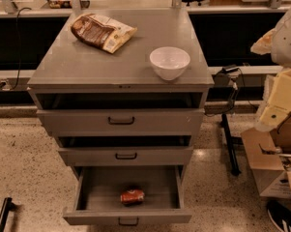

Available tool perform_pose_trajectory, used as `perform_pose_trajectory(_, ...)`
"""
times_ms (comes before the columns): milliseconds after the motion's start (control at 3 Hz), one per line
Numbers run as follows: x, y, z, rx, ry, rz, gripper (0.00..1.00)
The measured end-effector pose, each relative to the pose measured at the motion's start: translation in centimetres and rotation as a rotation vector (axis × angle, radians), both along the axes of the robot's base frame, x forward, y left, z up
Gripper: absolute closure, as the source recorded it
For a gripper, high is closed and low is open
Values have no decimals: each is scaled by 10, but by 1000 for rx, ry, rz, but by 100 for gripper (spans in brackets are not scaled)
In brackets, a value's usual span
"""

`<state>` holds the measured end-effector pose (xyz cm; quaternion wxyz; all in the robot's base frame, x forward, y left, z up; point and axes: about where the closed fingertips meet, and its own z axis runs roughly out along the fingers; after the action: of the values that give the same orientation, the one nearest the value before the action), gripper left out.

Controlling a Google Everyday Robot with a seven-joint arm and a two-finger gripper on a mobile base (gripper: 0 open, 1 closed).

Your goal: Pick coke can from bottom drawer and place on counter

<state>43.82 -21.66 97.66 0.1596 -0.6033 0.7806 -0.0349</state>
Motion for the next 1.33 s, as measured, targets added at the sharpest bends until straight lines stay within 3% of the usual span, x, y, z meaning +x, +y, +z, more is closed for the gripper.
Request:
perform_pose_trajectory(333,0,0,0,0,0,0,0)
perform_pose_trajectory(667,15,36,-13,54,-25,43,0)
perform_pose_trajectory(1000,31,72,-37,216,-76,53,0)
perform_pose_trajectory(1333,46,81,-22,262,-150,37,0)
